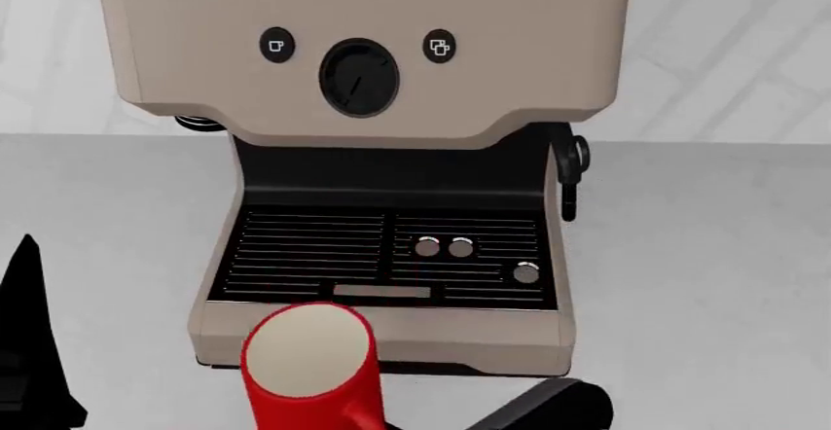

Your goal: Pick the mug from under the coffee machine dispenser and place it on the counter.

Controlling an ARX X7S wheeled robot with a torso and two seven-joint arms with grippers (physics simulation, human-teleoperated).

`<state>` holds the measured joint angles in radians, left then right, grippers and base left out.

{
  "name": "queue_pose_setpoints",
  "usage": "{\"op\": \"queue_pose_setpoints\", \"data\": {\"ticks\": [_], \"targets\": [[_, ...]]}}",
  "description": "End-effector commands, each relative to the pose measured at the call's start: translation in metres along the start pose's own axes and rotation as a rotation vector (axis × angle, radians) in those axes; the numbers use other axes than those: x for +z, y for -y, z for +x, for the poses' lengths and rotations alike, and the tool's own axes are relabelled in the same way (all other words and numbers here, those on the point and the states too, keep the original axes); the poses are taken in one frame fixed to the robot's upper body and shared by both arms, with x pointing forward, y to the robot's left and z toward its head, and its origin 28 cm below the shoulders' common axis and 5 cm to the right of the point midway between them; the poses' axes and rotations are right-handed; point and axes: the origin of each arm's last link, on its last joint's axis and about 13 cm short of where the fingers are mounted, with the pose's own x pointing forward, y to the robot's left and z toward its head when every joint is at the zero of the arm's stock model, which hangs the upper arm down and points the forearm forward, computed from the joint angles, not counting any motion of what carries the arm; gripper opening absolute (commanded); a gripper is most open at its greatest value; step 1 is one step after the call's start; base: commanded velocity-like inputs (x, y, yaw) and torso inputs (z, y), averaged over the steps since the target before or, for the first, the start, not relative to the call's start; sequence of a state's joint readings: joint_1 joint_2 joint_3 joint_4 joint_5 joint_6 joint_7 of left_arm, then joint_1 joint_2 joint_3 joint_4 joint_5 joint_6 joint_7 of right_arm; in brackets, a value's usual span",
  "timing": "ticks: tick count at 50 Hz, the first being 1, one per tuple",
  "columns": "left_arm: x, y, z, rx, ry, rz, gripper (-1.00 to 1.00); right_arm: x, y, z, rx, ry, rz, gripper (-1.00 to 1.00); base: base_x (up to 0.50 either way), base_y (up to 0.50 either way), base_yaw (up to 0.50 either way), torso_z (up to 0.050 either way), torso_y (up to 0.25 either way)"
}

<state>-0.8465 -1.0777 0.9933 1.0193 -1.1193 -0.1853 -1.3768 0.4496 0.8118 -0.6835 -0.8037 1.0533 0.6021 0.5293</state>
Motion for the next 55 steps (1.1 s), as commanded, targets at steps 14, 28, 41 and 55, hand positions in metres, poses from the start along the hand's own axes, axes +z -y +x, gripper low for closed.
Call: {"op": "queue_pose_setpoints", "data": {"ticks": [14, 28, 41, 55], "targets": [[0.006, 0.003, 0.0, -0.007, -0.003, 0.001, 1.0, -0.042, -0.016, -0.021, 0.01, -0.072, 0.024, -1.0, 0.0, 0.0, 0.0, 0.0, 0.0], [0.0, -0.001, 0.003, -0.009, -0.003, 0.002, 1.0, -0.053, -0.019, -0.022, 0.016, -0.123, 0.036, 1.0, 0.0, 0.0, 0.0, 0.0, 0.0], [0.0, -0.001, 0.003, -0.003, 0.0, 0.002, 1.0, -0.041, -0.017, -0.026, 0.007, -0.09, 0.016, 1.0, 0.0, 0.0, 0.0, 0.0, 0.0], [0.003, 0.001, 0.002, -0.008, 0.005, 0.0, 1.0, 0.0, -0.017, -0.047, -0.028, -0.005, -0.074, 1.0, 0.0, 0.0, 0.0, 0.0, 0.0]]}}
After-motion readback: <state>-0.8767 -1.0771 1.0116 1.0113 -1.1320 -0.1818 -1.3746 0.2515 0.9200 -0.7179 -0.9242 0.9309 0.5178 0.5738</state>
